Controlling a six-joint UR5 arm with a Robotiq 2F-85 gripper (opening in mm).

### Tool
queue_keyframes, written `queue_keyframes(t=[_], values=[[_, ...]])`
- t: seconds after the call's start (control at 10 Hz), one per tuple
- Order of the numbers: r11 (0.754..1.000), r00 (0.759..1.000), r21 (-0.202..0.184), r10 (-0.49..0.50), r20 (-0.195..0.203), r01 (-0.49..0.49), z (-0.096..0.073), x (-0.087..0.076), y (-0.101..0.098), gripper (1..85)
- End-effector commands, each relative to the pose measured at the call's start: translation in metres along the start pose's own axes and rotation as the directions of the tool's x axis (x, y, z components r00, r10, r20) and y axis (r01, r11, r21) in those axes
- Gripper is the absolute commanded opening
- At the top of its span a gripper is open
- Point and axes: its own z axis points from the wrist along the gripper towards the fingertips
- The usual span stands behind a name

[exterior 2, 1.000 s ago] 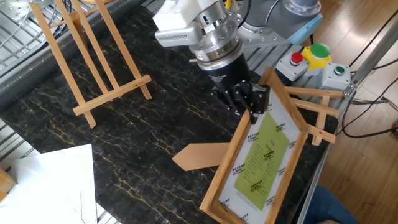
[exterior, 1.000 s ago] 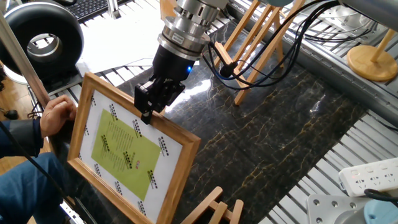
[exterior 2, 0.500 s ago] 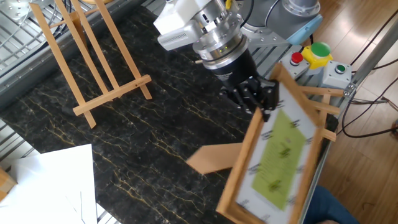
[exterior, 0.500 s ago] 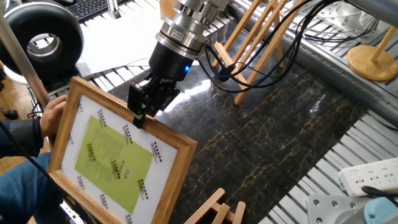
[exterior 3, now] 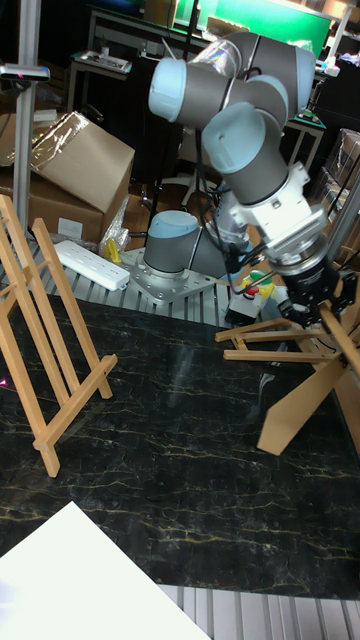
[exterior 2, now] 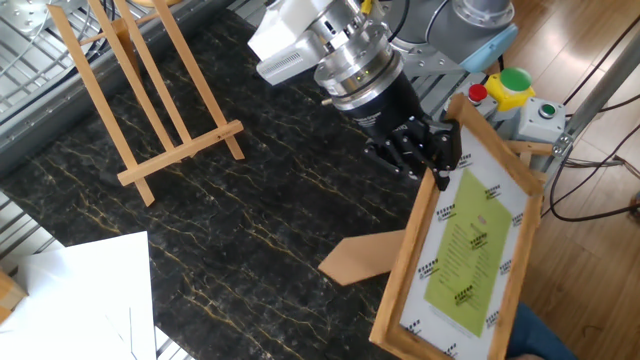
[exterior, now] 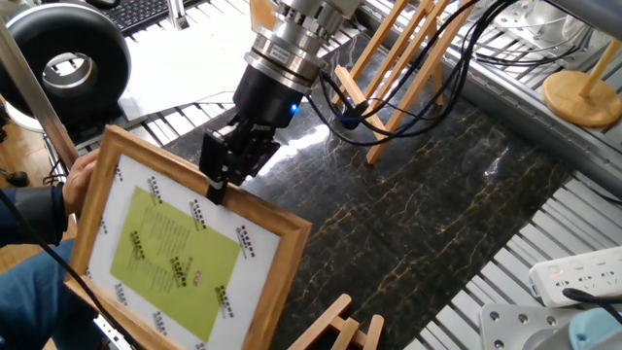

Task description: Take the photo frame down from the bracket

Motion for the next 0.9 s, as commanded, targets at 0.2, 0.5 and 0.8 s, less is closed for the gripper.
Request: queue_keyframes(t=[0.2, 0.5, 0.8], values=[[0.999, 0.999, 0.028, -0.046, 0.003, 0.046, 0.007, 0.011, -0.045, 1.3], [0.998, 0.999, 0.048, -0.035, 0.001, 0.035, 0.006, 0.015, -0.055, 1.3], [0.994, 0.999, 0.104, -0.046, 0.004, 0.045, 0.005, 0.015, -0.072, 1.3]])
